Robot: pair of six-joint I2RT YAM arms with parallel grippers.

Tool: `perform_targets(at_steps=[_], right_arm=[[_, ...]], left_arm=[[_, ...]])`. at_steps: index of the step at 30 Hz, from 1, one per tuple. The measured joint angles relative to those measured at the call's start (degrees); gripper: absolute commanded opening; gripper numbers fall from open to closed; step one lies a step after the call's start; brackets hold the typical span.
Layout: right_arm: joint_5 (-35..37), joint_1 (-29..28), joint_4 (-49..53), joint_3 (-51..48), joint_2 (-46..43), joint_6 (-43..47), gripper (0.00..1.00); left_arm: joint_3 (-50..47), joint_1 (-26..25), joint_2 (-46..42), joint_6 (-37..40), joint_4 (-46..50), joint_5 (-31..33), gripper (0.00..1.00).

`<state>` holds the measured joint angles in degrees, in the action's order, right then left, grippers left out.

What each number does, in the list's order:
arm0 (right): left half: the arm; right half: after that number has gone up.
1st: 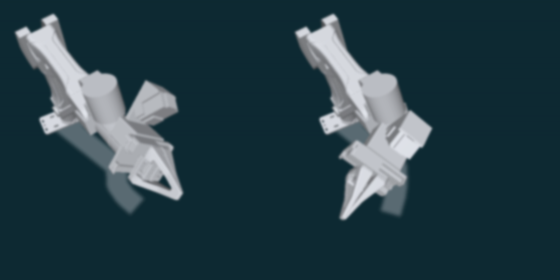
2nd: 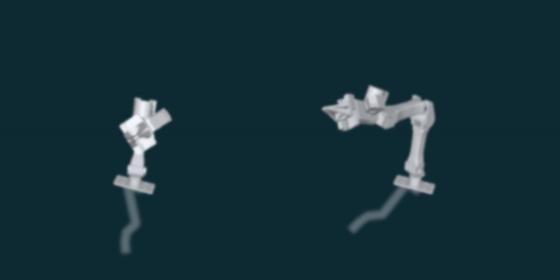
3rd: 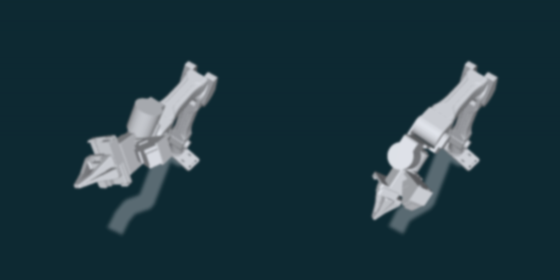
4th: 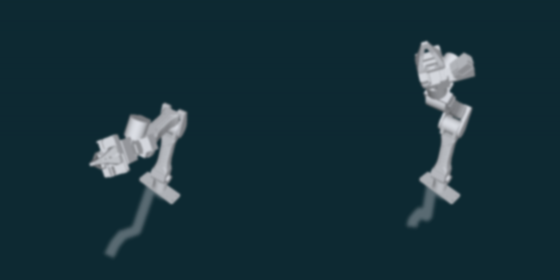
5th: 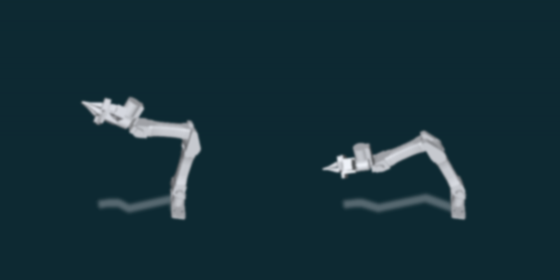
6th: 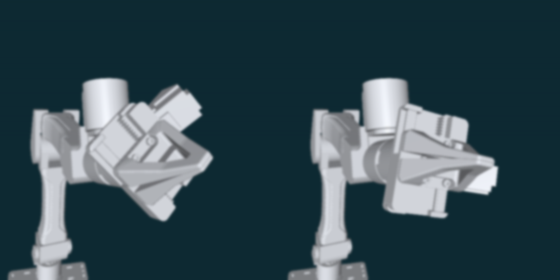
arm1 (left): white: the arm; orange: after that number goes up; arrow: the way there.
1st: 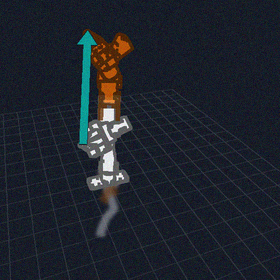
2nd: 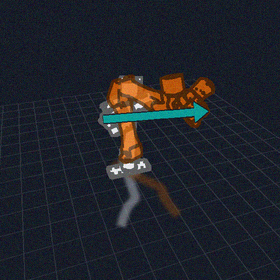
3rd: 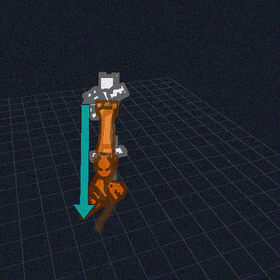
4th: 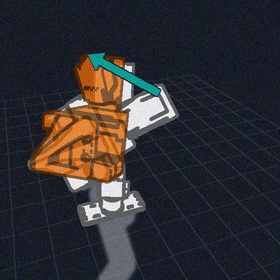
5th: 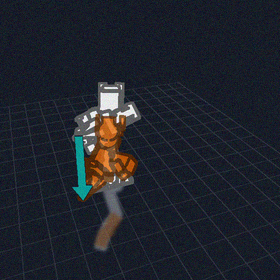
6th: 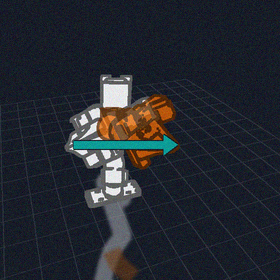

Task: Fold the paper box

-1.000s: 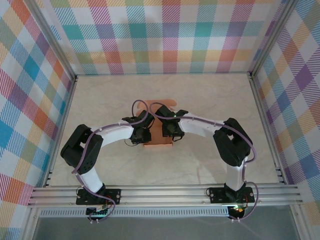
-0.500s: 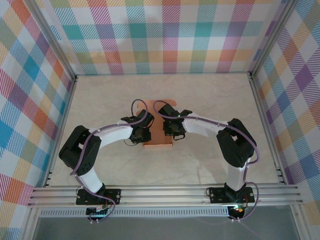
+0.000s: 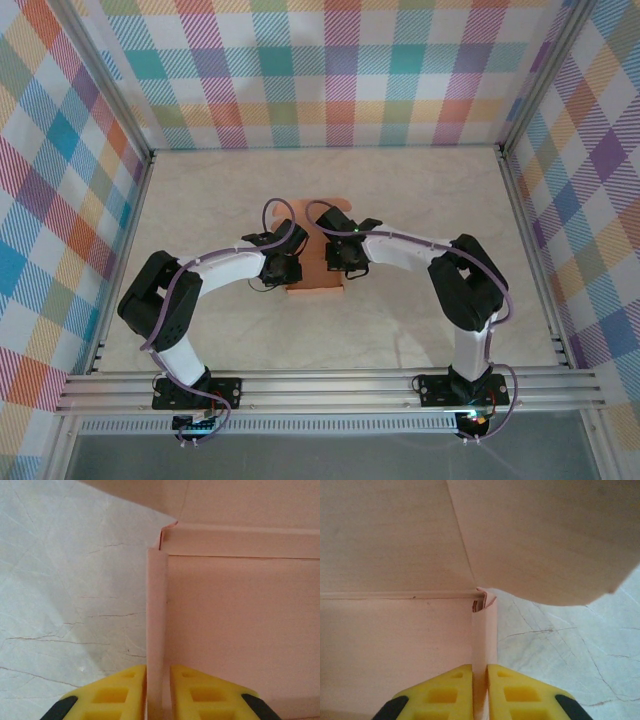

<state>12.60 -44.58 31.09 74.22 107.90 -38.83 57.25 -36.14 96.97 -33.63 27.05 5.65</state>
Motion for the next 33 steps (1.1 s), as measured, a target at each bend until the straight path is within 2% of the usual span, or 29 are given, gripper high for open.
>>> perform_targets(at_steps=[5, 10, 17, 18, 19, 33], right_arm=[[1.46, -0.02, 1.79, 2.14, 1.38, 0.28, 0.09], [3.26, -0.22, 3.43, 4.72, 3.54, 0.52, 0.15], [4.13, -0.42, 4.17, 5.14, 6.32, 0.48, 0.1], [4.33, -0.46, 4.5, 5.42, 6.49, 0.5, 0.08], [4.61, -0.48, 4.9, 5.86, 6.75, 0.57, 0.01], [13.51, -2.82, 13.66, 15.13, 13.64, 0.68, 0.0]], left_arm=[[-0.02, 0.0, 0.0, 0.0, -0.02, 0.04, 0.19], [-0.15, 0.0, 0.0, 0.0, -0.13, 0.0, 0.19], [-0.83, 0.0, 0.0, 0.0, -0.31, -0.13, 0.18], [-0.87, 0.0, 0.0, 0.0, -0.37, -0.2, 0.18], [-0.87, 0.0, 0.0, 0.0, -0.42, -0.22, 0.18], [-2.12, 0.0, -0.04, -0.81, -2.47, -1.16, 0.18]])
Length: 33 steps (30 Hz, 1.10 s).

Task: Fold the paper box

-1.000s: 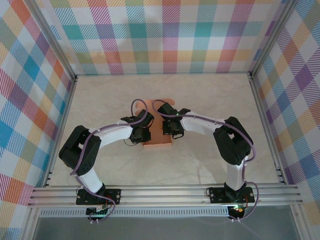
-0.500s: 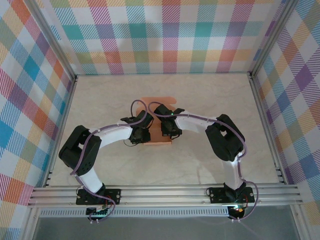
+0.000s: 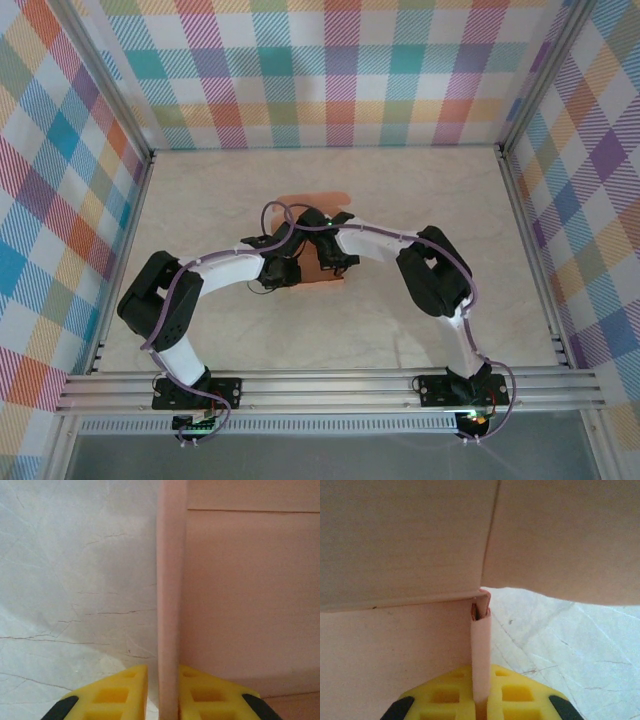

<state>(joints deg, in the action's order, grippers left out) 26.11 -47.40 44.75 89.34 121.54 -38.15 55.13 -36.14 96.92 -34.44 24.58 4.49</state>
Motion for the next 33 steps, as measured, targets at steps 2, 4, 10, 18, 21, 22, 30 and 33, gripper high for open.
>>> perform_targets(at_steps=[2, 4, 10, 18, 21, 22, 30, 33], right_arm=[[0.59, 0.0, 0.52, 0.57, 0.57, -0.02, 0.0], [1.11, 0.0, 0.96, 0.92, 0.79, -0.04, 0.0], [0.66, 0.07, -2.6, -2.8, -2.01, -0.11, 0.01], [-1.73, 0.07, -7.69, -9.57, -7.28, -0.5, 0.19], [-1.7, 0.07, -7.85, -10.01, -7.93, -0.46, 0.29], [-1.7, 0.07, -7.85, -10.1, -8.11, -0.46, 0.33], [-1.86, 0.07, -8.17, -11.19, -10.14, -0.46, 0.51], [-2.16, 0.07, -8.85, -12.11, -11.89, -0.39, 0.56]], left_arm=[[-0.2, 0.0, 0.0, -0.59, -0.68, -0.22, 0.18], [-0.26, 0.0, -0.02, -0.98, -0.96, -0.39, 0.18], [-0.35, -0.11, -0.07, -1.79, -1.38, -0.15, 0.18], [-0.35, -0.15, -0.37, -1.77, -0.28, -0.04, 0.18], [-0.35, -0.15, -0.37, -1.75, 0.28, 0.63, 0.18], [-0.35, -0.15, -0.37, -1.75, 0.61, 0.74, 0.18], [-0.28, -0.15, -0.37, -1.73, 0.98, 1.16, 0.19], [-0.24, -0.15, -0.61, -1.7, 0.98, 1.2, 0.22]])
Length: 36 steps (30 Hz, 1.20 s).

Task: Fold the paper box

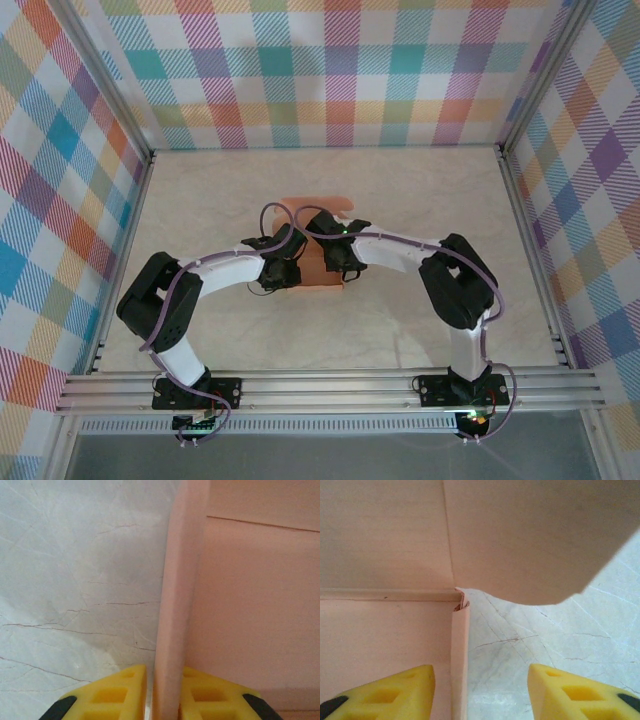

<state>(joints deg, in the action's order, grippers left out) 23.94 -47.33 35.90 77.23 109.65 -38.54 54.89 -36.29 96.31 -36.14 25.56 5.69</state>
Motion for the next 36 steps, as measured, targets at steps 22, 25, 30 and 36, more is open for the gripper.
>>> perform_targets(at_steps=[22, 25, 30, 36], right_arm=[[-7.58, 5.31, -15.08, -16.15, -22.29, 16.35, 0.72], [-13.51, 9.05, -15.85, -16.33, -25.44, 22.73, 0.72], [-27.3, 16.72, -12.09, -11.74, -26.45, 32.41, 0.7], [-39.67, 23.58, -4.11, 0.87, -19.74, 43.19, 0.7]], left_arm=[[-2.58, 0.52, -17.99, 6.01, 1.36, 5.92, 0.91], [-1.25, 2.03, -21.05, 11.43, 2.03, 5.97, 0.93], [6.27, 7.19, -21.49, 21.86, 4.44, 3.17, 0.98], [17.14, 13.09, -19.8, 30.8, 9.35, -4.61, 1.0]])
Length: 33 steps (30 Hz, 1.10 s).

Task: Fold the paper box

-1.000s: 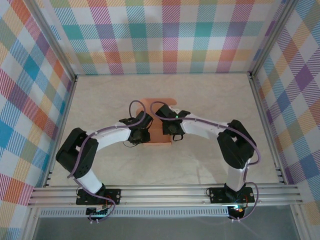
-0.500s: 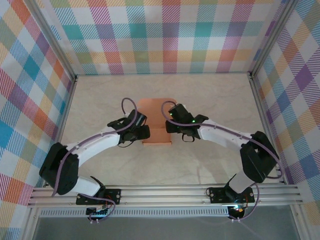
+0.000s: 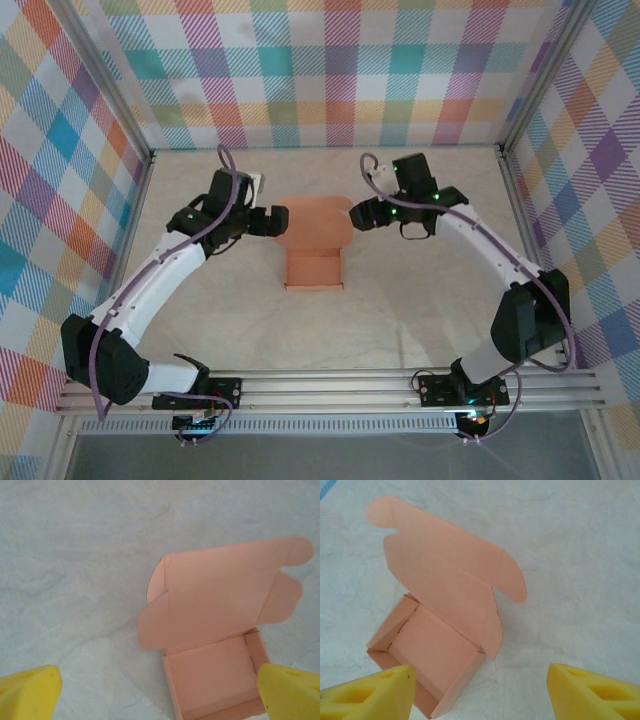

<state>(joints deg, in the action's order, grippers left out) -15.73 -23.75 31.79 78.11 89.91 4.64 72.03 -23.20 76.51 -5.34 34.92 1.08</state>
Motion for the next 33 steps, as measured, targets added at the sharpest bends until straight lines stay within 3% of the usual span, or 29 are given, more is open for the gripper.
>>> perform_targets(at_steps=[8, 17, 20, 33], right_arm=[[-9.55, 2.29, 11.23, 13.03, 14.95, 14.4, 0.66], [-17.59, 2.69, 24.41, 29.05, 28.48, 24.9, 0.49], [-18.36, 2.73, 27.96, 32.63, 31.28, 26.6, 0.45], [-15.15, 2.84, 30.88, 35.19, 33.64, 27.8, 0.5]], left_arm=[[2.25, 2.51, 1.05, 3.74, 5.35, -5.62, 1.0], [-0.61, 2.51, 1.01, 3.69, 5.68, -6.38, 1.0], [-0.76, 2.51, 1.01, 3.69, 5.73, -6.38, 1.0], [-1.18, 2.51, 1.01, 3.63, 5.51, -6.64, 1.0]])
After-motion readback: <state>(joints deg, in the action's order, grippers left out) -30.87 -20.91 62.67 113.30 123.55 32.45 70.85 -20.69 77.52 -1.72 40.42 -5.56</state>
